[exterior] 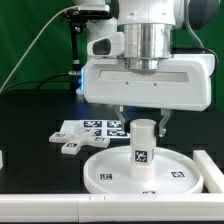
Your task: Assemble round table
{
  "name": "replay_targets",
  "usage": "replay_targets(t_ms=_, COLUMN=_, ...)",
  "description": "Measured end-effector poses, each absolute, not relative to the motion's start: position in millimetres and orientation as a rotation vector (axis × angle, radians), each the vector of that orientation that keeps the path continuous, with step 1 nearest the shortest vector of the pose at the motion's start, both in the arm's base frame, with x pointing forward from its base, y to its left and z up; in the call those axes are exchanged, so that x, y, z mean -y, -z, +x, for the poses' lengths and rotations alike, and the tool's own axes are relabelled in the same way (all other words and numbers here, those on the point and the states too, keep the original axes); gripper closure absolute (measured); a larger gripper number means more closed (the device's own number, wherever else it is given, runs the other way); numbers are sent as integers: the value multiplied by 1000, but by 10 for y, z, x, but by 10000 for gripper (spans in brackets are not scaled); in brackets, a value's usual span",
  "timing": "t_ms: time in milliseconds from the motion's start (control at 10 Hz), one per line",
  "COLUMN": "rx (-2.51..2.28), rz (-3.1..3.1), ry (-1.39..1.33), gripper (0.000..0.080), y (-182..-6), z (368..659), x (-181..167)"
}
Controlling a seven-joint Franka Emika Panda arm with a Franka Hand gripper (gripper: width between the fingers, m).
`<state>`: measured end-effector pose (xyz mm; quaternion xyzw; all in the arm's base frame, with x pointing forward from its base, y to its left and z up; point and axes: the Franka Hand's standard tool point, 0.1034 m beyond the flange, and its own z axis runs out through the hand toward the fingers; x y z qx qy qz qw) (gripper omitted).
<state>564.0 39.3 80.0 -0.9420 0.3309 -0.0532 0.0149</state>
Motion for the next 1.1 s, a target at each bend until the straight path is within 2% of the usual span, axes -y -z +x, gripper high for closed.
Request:
replay_targets(t_ms=300, rx=-1712, rz=-2545, ry=90, gripper=393, y=-793, z=5630, x=-378)
replay_targets(t_ms=500, rx=-1704, rz=-2550, ry=83, gripper=393, y=-791, z=5630, x=-375)
replay_targets(t_ms=700, rx=-1306, rz=-2787, ry=100, gripper=197, y=-787, z=5624, x=-379)
replay_targets(t_ms=800, rx=-1007, rz=-2914, ry=97, gripper=197, y=-778, z=5609, x=-407)
replay_targets(t_ms=900, rx=-888, rz=-2948, ry=122, gripper=158, y=-788, z=5595, x=-472)
replay_targets(t_ms=1100, rx=-702, rz=-3002, ry=178, gripper=150, y=-792, z=5524, x=-510)
